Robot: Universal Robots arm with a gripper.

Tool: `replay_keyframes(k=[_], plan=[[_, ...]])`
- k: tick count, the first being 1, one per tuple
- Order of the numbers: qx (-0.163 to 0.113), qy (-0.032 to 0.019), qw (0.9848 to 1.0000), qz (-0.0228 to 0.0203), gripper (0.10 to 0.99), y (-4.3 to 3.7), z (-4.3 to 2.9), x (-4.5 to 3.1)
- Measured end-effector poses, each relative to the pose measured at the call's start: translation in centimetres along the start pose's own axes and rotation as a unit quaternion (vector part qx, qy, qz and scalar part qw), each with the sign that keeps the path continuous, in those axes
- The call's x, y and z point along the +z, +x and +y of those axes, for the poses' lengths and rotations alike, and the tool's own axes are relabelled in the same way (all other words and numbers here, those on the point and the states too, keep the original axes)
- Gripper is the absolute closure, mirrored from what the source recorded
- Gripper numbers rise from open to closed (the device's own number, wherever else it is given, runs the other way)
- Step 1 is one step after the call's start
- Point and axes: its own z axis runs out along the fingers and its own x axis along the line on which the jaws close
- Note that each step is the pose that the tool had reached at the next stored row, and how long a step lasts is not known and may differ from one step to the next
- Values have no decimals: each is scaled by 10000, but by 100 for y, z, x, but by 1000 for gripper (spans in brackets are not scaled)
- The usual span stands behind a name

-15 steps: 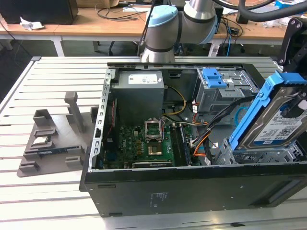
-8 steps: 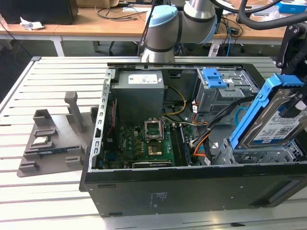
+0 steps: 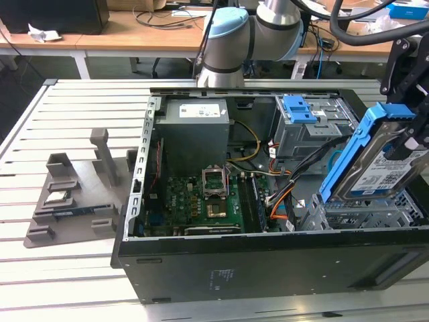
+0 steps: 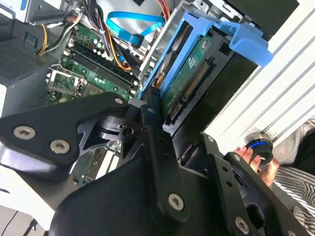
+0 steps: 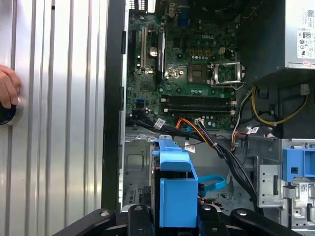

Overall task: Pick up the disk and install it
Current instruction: 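Pick up the disk, then insert the disk into the insertion slot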

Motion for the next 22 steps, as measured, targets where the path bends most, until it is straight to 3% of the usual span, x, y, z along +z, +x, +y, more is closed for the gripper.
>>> replay_keyframes(k=[16, 22], plan=[[0, 0, 10000, 1, 722, 0, -1, 2], [2, -1, 10000, 43, 722, -57, -22, 29]])
